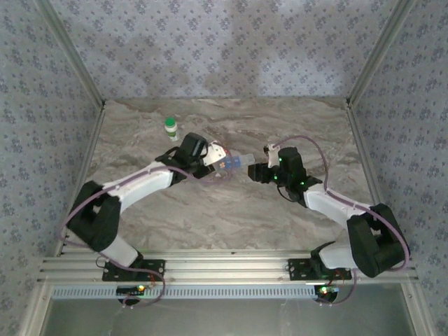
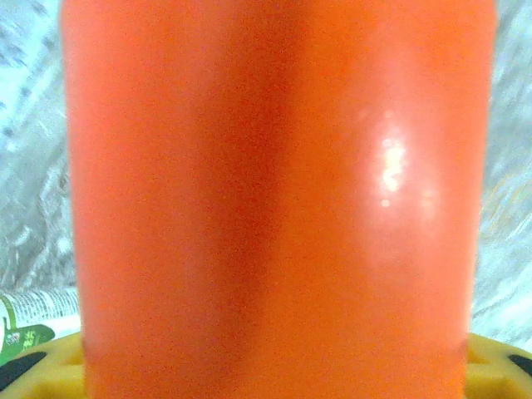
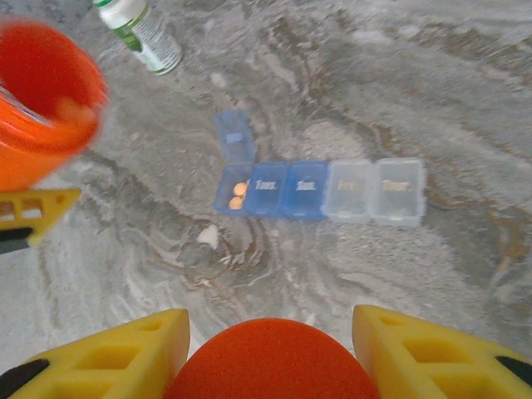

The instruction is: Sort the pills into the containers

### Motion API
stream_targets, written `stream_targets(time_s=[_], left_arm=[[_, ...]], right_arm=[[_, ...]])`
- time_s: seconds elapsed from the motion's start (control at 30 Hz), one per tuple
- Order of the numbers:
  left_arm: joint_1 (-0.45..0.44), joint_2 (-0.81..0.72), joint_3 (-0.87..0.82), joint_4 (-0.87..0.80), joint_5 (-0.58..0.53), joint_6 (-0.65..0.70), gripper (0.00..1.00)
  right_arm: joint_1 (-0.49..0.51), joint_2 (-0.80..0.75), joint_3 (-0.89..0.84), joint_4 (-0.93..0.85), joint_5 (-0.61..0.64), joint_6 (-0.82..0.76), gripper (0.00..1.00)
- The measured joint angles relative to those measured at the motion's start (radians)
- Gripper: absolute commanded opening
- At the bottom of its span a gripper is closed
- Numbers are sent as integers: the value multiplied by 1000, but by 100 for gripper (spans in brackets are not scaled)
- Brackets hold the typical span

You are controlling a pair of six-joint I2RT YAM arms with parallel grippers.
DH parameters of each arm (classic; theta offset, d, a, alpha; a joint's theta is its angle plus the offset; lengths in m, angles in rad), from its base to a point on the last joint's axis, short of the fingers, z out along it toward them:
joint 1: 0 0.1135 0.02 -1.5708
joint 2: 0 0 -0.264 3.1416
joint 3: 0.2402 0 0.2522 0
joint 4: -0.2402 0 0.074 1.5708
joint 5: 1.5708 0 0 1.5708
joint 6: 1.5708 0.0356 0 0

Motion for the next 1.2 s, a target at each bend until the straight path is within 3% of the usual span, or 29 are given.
stream_targets(time_s=[0.23,0.37,0.47,0.83,1.2], left_arm=[[43,-316,-362,528,248,-248,0],[80,-344,-438,771,371,-369,0],[79,-343,-439,853,462,-417,0],[49,-318,-439,912,636,-452,0],[37,-318,-431,849,684,-449,0]], right_arm=[[-9,-26,114,-14,-150,21,0],[31,-84,262,-53,-207,-34,0],[84,-116,365,-75,-222,-92,0],[176,-43,562,-185,-249,-240,0],[220,-18,599,-310,-376,-401,0]])
